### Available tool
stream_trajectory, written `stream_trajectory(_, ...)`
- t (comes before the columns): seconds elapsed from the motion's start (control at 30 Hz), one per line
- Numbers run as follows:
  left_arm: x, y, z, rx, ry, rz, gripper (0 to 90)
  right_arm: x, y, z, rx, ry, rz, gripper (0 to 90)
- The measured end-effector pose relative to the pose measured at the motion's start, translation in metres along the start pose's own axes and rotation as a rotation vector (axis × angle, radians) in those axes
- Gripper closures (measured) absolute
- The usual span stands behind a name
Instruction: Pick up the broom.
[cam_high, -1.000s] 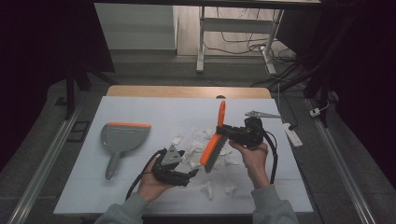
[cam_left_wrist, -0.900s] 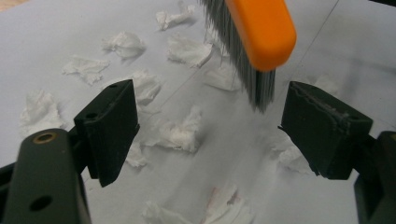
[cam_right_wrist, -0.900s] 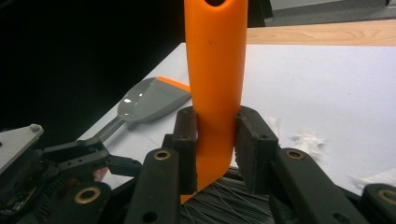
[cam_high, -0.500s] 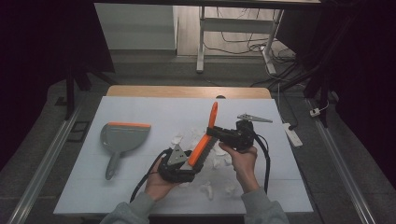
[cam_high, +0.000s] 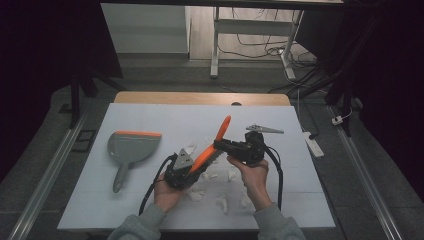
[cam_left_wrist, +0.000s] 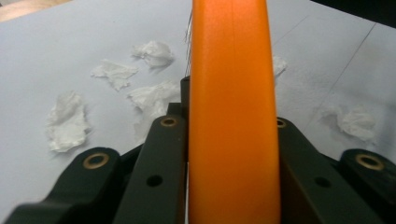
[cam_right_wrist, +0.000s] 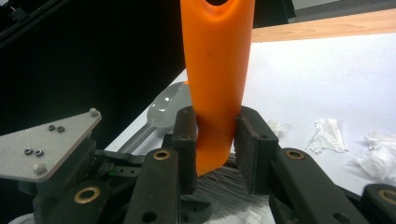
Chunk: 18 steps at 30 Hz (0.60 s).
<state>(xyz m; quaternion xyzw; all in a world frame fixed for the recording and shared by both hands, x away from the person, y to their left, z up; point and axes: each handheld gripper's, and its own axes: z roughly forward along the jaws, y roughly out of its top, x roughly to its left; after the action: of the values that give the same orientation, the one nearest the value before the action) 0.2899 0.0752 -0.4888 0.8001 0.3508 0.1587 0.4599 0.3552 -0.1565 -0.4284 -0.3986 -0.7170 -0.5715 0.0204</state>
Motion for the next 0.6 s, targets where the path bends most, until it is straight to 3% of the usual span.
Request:
stream_trajectory(0.17,0.005,0.001,-0.005,0.013,-0.027,0.014,79.3,0.002,0.001,-0.002,0.010,-0.002,-0.042,68.7)
stream_trajectory(0.3,0.011,0.004,-0.015,0.039,-0.048,0.023,79.5,0.004,0.003,-0.011,0.008,-0.002,-0.105,57.7)
stream_trajectory(0.43,0.016,0.004,-0.026,0.057,-0.045,0.045,79.5,0.004,0.005,-0.026,0.051,-0.015,-0.201,49.3)
stream_trajectory(0.6,0.020,0.007,-0.029,0.090,-0.071,0.069,79.5,0.002,0.001,-0.043,0.089,-0.038,-0.299,44.4)
